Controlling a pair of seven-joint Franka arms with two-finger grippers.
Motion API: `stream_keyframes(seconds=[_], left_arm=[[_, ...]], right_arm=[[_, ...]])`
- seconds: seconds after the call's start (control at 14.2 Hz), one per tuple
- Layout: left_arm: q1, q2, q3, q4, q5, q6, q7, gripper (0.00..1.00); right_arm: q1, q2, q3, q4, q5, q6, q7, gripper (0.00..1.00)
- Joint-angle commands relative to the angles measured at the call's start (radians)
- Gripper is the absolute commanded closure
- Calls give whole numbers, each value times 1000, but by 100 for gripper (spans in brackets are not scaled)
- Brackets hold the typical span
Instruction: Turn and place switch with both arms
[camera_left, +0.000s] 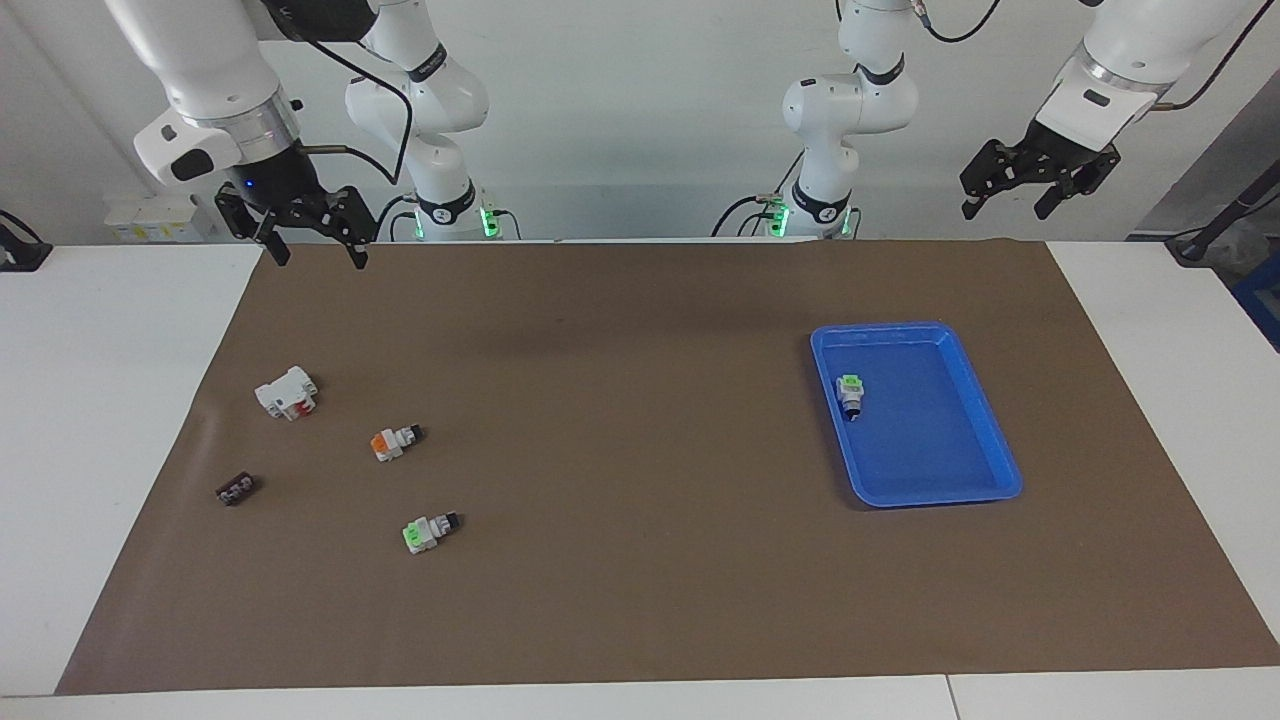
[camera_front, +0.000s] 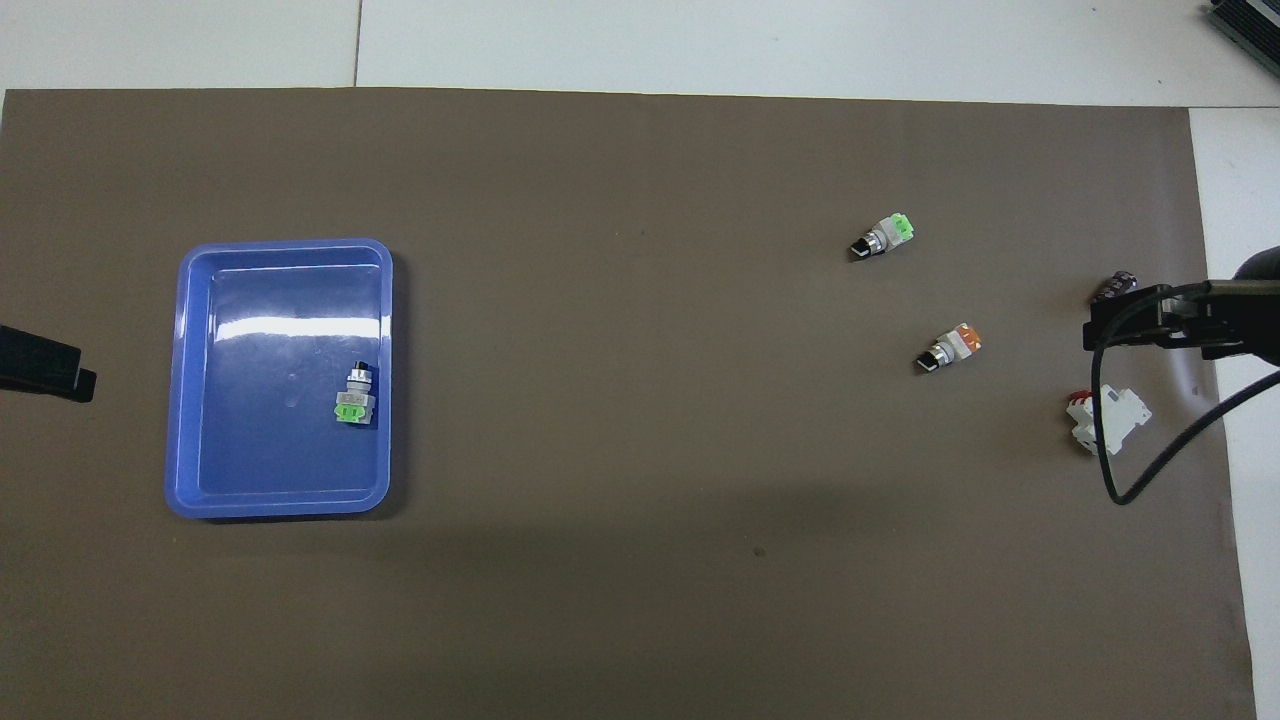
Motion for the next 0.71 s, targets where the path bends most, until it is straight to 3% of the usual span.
stream_keyframes(seconds=[0.0,0.64], left_arm=[[7,-28,0,-29,-4,-2,2,0],[7,-28,0,-29,-4,-2,2,0]], right_arm=[[-1,-20,-4,-26,-7,10,-18,0],[0,-20,-4,-29,-5,25,11,0]])
